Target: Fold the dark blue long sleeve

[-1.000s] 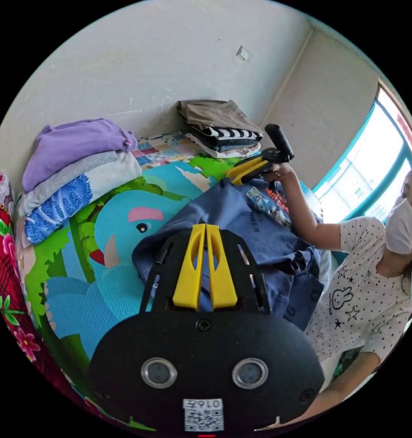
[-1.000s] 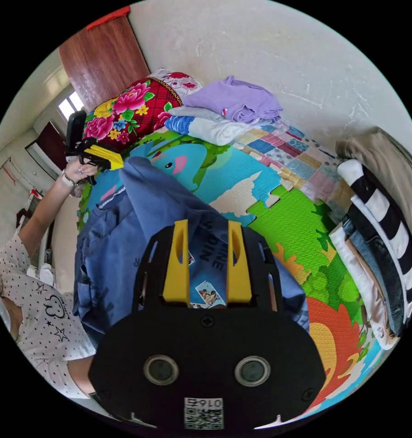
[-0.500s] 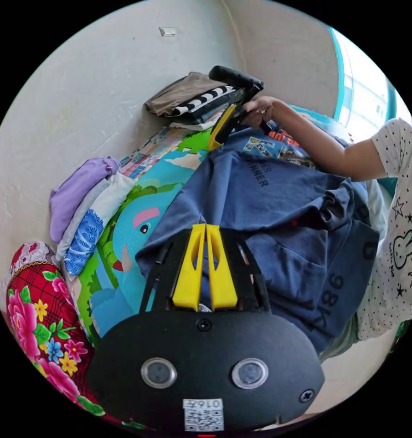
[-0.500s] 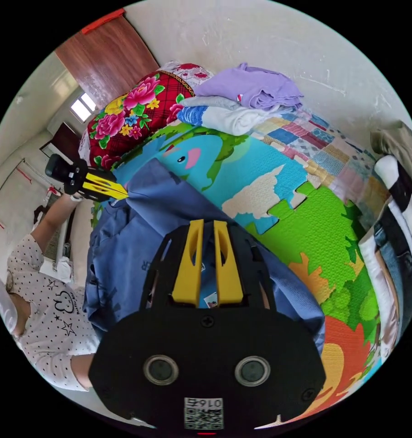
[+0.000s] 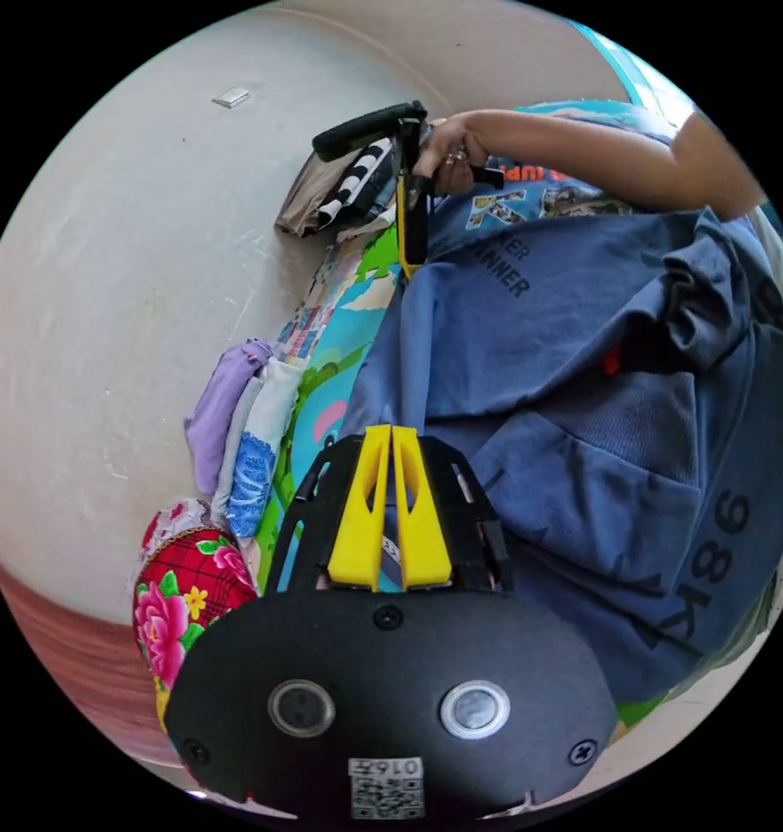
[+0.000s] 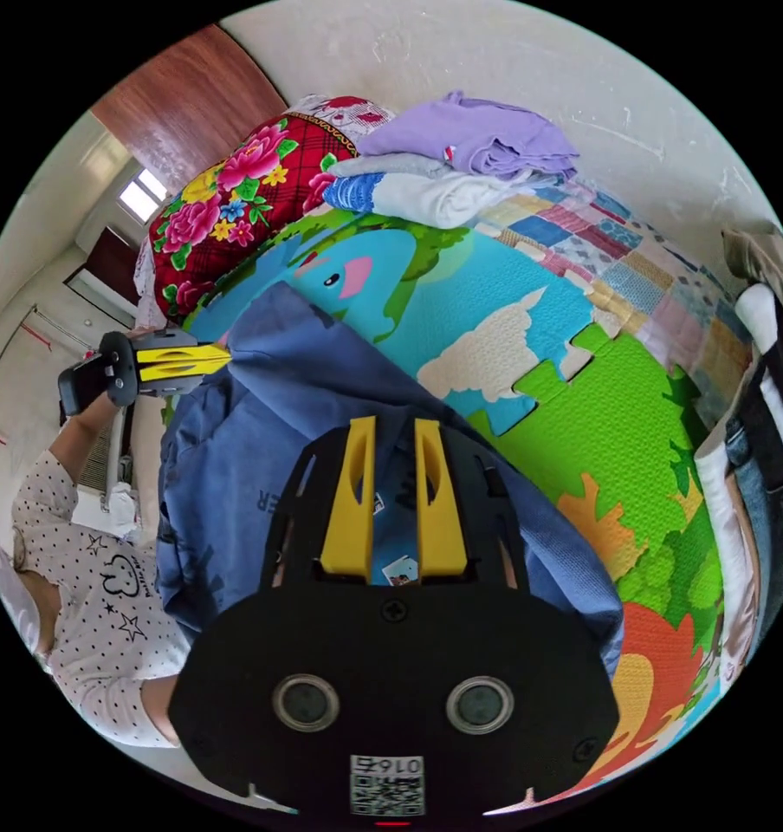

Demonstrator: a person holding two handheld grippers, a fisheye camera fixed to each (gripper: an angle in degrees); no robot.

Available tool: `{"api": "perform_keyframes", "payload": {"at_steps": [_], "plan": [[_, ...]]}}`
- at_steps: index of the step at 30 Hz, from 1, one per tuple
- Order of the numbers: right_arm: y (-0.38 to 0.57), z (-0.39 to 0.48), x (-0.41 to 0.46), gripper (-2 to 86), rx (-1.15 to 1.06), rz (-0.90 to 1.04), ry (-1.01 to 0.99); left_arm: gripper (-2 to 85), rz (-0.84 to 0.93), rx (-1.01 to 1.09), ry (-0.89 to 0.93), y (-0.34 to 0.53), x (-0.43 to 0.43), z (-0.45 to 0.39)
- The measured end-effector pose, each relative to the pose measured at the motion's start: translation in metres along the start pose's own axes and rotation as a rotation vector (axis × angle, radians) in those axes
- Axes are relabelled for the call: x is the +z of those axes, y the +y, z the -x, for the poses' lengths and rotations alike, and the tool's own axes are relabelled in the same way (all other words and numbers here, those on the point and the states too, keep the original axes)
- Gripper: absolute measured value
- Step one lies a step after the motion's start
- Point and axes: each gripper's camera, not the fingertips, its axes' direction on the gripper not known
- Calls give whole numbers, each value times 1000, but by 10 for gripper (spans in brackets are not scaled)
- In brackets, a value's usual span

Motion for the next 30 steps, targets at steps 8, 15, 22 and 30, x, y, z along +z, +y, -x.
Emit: {"api": "perform_keyframes", "payload": {"at_steps": [8, 15, 22, 30], "plan": [[55, 22, -45, 13, 10, -308, -43, -9, -8, 92, -300, -14, -36, -18], [83, 80, -61, 9, 11, -525, 259, -10, 26, 51, -436, -44, -13, 62], [87, 83, -12, 7, 263, -517, 264, -10, 141, -25, -292, -43, 77, 78], [119, 106, -20, 1, 336, -511, 216, -10, 177, -469, -268, 25, 71, 142]]}}
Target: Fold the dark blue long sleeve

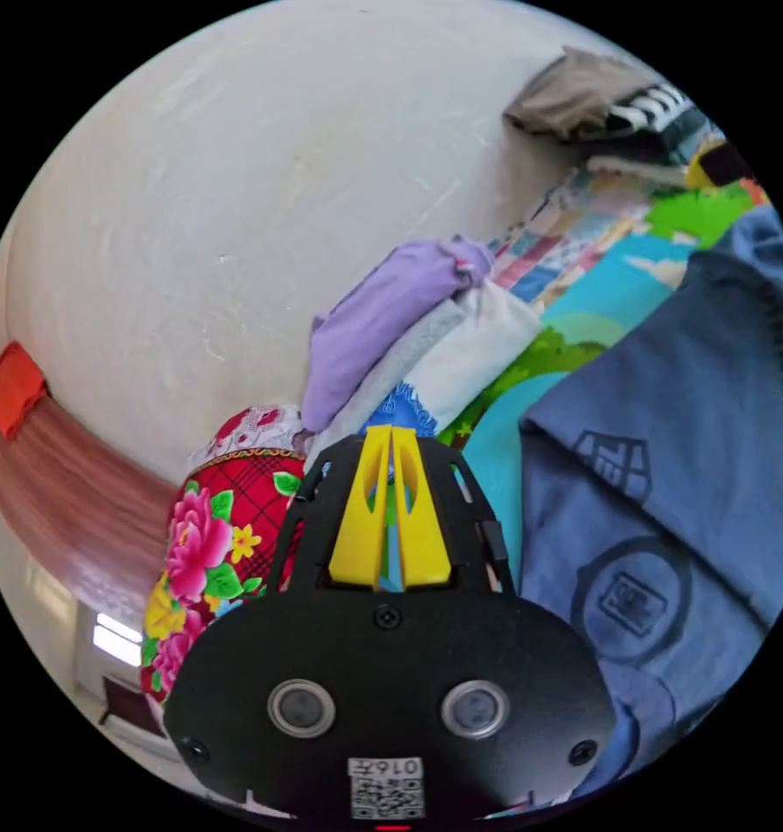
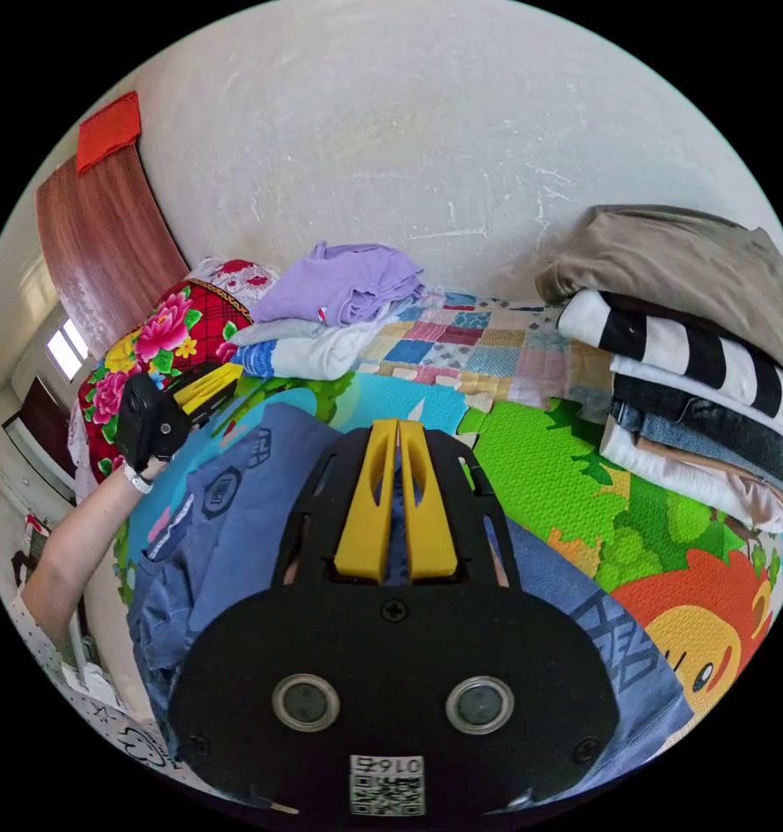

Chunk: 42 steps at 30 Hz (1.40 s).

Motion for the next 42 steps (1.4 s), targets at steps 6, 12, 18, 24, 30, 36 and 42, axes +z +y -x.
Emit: {"api": "perform_keyframes", "payload": {"at_steps": [6, 12, 18, 24, 30, 36, 42], "plan": [[17, 37, -50, 8, -153, 90, -47, -10, -35, 74, 701, 47, -73, -2], [51, 132, -166, 3, -296, -236, -138, -10, -29, -54, 936, 125, -160, -29], [150, 249, -317, -2, -556, -653, -12, -5, -60, -190, 923, 180, -201, -37], [179, 309, -344, 12, -669, -414, 101, 58, -183, -288, 1075, 177, -206, -26], [239, 314, -242, 106, -659, 41, 134, 101, -36, -322, 898, 150, -190, -41], [240, 313, -187, 136, -656, 196, 150, 31, -13, -299, 899, 139, -199, -55], [238, 305, -157, 103, -584, 247, 38, -9, -146, -177, 1015, 142, -243, -61]]}}
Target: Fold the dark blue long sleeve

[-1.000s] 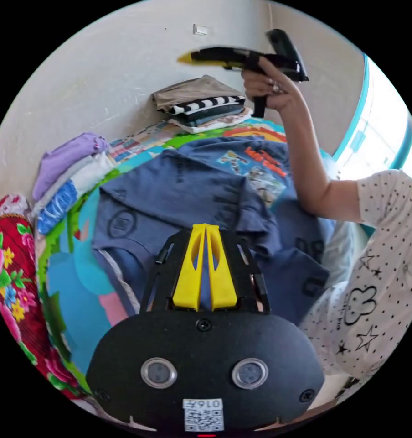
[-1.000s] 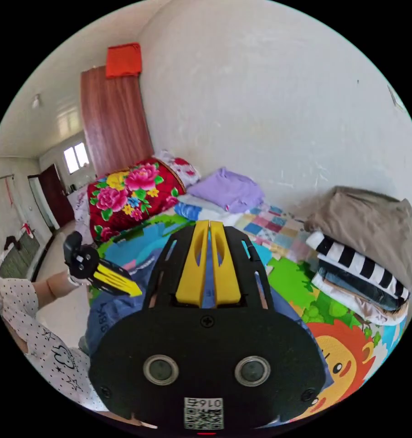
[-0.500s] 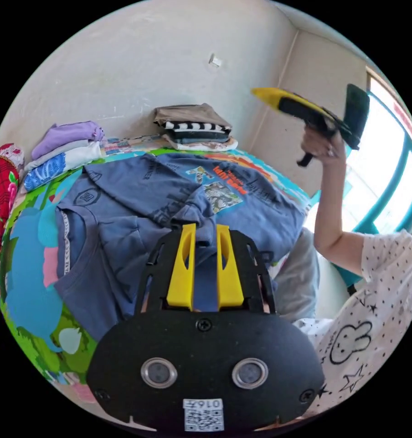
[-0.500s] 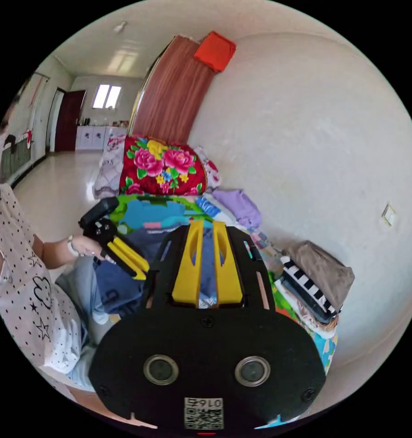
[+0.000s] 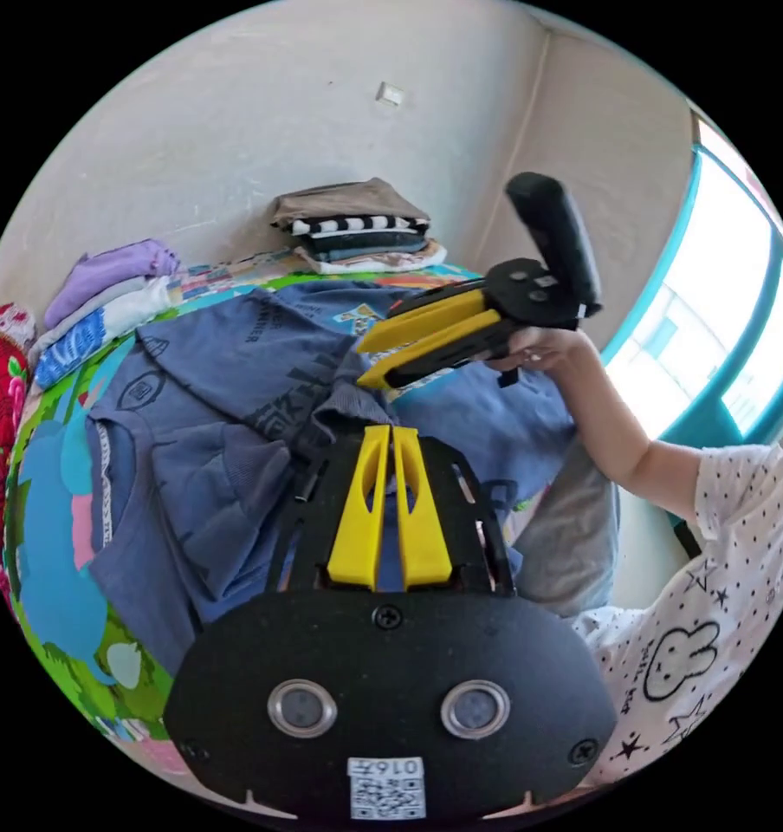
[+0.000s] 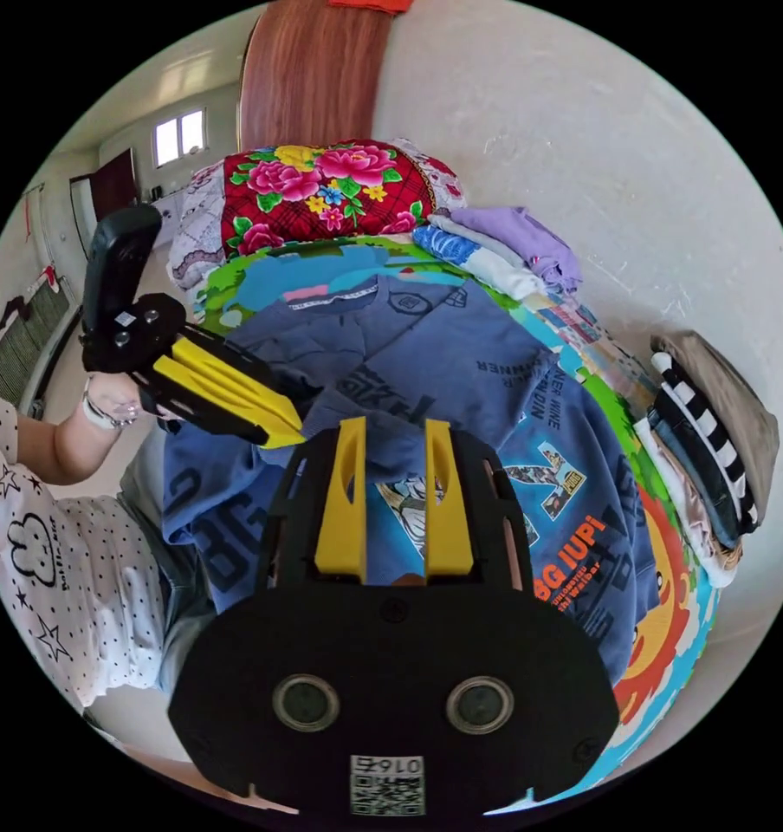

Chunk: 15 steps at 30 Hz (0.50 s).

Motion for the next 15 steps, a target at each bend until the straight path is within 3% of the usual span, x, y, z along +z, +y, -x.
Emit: {"api": "perform_keyframes", "payload": {"at_steps": [10, 15], "plan": [[16, 12, -19, 114, 127, -146, -255, -10, 30, 96, -118, 1, 10, -75], [7, 76, -28, 132, -101, -56, -40, -10, 53, 68, -114, -3, 20, -96]]}}
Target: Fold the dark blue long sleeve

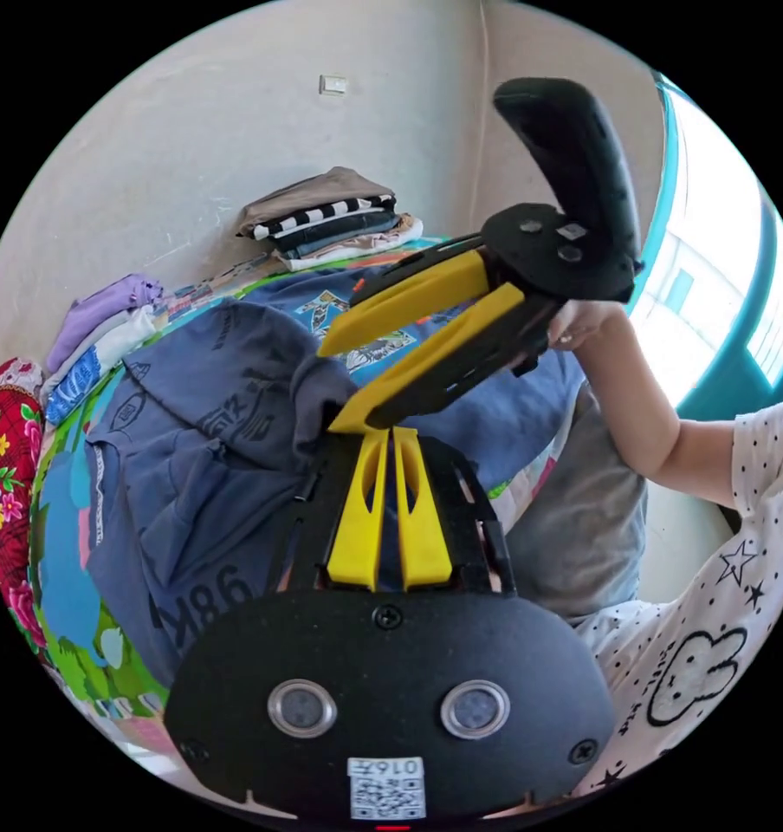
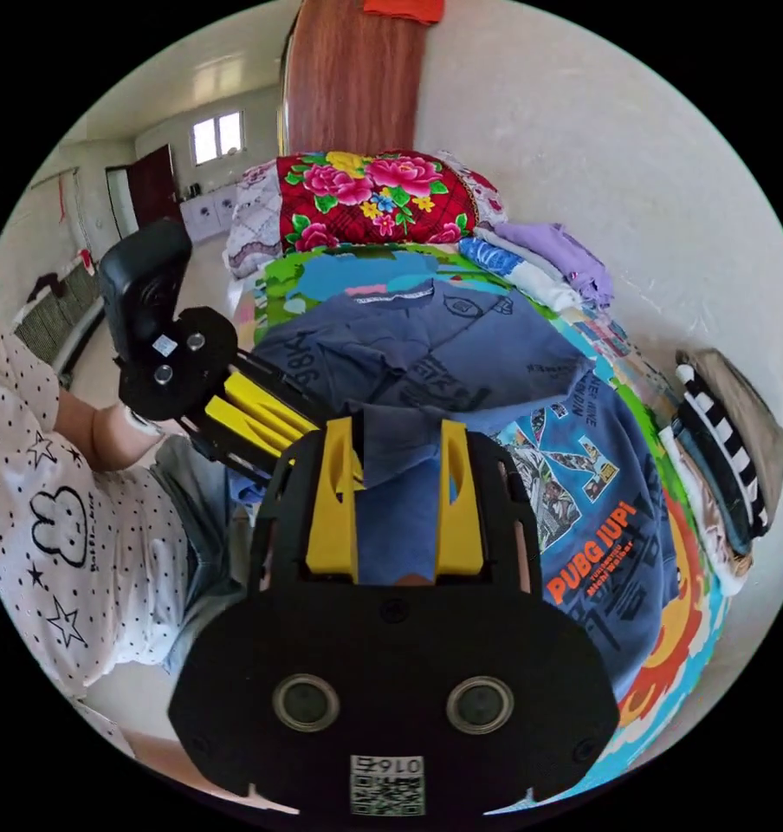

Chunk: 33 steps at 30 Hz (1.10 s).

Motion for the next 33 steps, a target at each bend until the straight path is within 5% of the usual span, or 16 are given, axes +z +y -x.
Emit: {"api": "perform_keyframes", "payload": {"at_steps": [7, 18, 23, 27, 33], "plan": [[4, 23, 24, 104, -43, 252, 312, -9, 1, -33, -19, 3, -21, -16], [13, -7, 27, 69, 78, 191, 79, 62, -154, -108, -185, -2, -79, -47], [18, -10, 28, 14, 54, 162, 19, 74, 32, -112, -233, -13, -46, -39], [24, -13, 28, 6, 42, 147, 10, 9, -18, -141, -251, -14, -67, -30], [39, -17, 21, 7, -9, 108, -64, 25, 75, -71, -104, -13, -90, -18]]}}
